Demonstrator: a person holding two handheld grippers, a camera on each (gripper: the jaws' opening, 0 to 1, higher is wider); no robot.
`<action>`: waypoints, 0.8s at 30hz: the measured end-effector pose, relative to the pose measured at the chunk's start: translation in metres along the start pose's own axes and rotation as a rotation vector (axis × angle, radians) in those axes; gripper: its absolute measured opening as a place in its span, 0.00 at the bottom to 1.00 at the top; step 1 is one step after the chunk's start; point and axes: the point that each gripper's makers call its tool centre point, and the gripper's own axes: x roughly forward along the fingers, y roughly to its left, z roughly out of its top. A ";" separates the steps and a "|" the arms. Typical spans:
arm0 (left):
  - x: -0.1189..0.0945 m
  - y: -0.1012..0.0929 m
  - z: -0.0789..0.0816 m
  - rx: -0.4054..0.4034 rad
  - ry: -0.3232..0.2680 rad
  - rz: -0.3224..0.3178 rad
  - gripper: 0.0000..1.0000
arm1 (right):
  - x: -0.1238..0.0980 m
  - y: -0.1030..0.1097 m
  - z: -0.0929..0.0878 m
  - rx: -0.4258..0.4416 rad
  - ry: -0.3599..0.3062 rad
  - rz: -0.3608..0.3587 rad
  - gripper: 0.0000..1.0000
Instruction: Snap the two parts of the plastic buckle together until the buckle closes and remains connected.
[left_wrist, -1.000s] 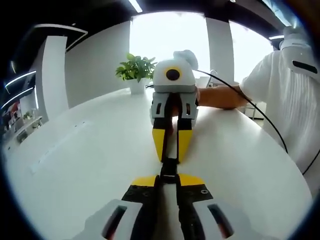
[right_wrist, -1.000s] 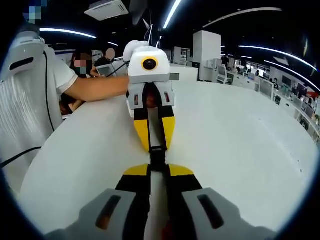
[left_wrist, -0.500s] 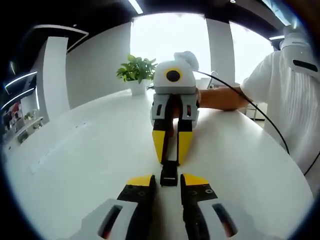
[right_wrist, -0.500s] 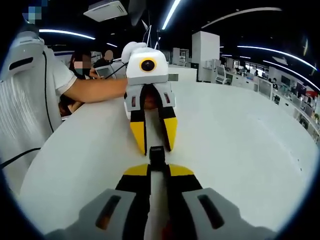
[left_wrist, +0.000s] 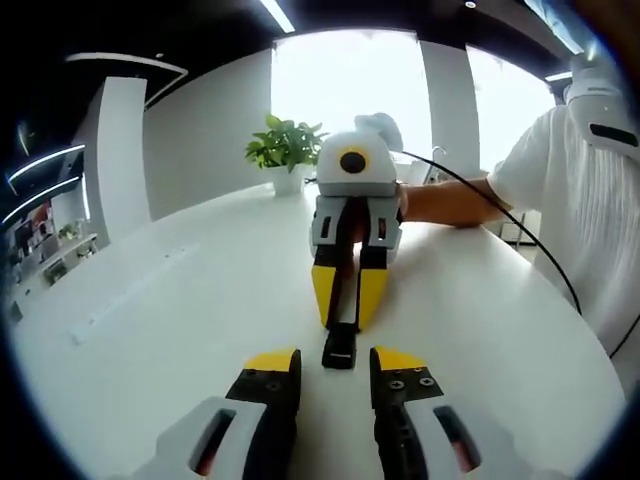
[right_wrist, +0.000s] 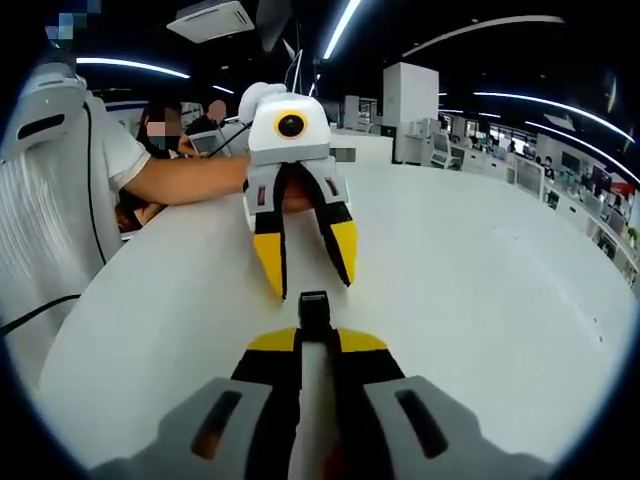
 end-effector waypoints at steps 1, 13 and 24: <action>-0.001 -0.002 0.001 -0.003 -0.001 0.005 0.27 | 0.000 0.000 0.000 0.000 0.000 -0.002 0.10; -0.021 0.006 0.000 -0.042 0.000 0.169 0.27 | 0.000 -0.004 -0.001 0.006 -0.002 -0.013 0.10; -0.030 -0.002 0.015 -0.100 -0.023 0.310 0.28 | 0.001 -0.008 -0.001 0.010 -0.001 -0.024 0.10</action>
